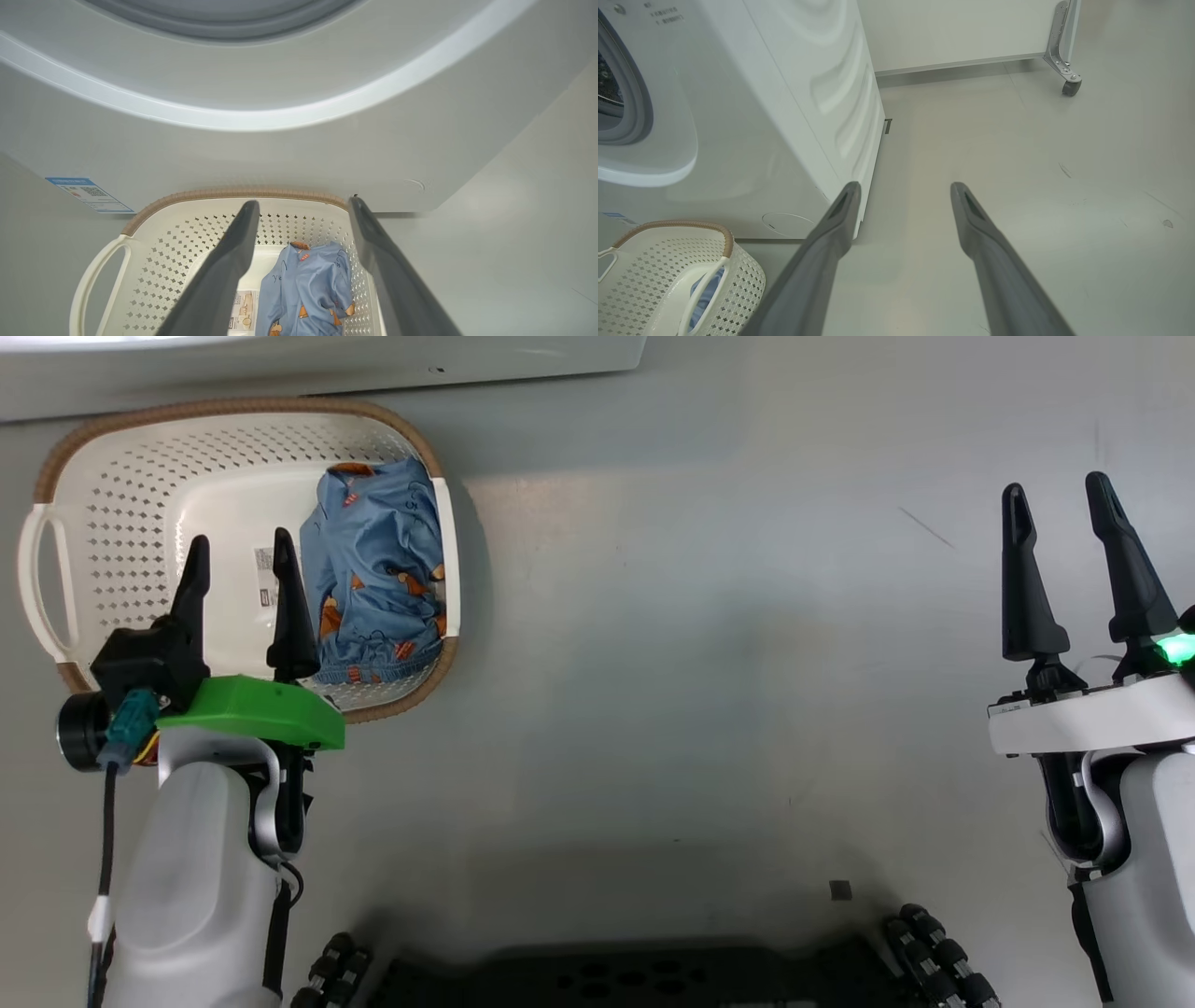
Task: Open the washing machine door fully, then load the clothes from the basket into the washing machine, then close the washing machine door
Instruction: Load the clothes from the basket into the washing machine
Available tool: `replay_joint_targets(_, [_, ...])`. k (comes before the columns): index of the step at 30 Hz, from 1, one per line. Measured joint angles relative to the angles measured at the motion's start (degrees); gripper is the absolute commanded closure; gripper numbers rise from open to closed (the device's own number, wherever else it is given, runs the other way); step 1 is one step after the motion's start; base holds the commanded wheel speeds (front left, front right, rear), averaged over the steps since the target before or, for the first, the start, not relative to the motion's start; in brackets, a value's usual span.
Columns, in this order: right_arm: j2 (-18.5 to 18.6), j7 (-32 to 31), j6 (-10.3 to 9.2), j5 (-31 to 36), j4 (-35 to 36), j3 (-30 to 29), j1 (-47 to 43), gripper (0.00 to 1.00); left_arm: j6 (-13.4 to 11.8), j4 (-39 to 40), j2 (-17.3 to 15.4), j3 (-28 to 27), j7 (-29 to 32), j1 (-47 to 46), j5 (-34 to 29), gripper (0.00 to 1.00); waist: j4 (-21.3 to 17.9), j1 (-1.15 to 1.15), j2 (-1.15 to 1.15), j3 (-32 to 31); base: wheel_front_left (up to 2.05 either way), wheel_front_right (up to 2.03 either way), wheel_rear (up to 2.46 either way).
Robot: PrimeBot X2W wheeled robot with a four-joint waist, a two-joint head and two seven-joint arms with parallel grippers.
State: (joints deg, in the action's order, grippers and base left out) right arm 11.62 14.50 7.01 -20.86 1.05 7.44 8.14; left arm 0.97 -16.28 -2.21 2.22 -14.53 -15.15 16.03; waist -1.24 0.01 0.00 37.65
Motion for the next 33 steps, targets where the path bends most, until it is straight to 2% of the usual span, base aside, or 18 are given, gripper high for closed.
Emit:
replay_joint_targets(14, [1.16, 0.0, 0.0, -0.65, 1.34, -0.7, 2.33, 0.0, 1.04, -10.29, 0.37, -0.57, 0.08, -10.76, 0.79, 0.0, -0.66, 0.0, 0.0, 10.27, 0.0, 0.0, 0.0])
replay_joint_targets(27, [1.25, 0.0, 0.0, -0.82, 2.37, -0.91, 3.24, 0.0, 2.88, -19.11, -3.02, -0.91, 2.83, -18.76, 0.99, 0.0, -1.22, 0.0, 0.0, 18.26, 0.0, 0.0, 0.0])
replay_joint_targets(33, [1.13, 0.0, 0.0, -1.03, 2.4, -0.93, 4.05, 0.0, 4.13, -22.58, -3.42, 0.22, 3.98, -23.41, 0.99, 0.0, -1.77, 0.0, 0.0, 21.18, 0.0, 0.0, 0.0])
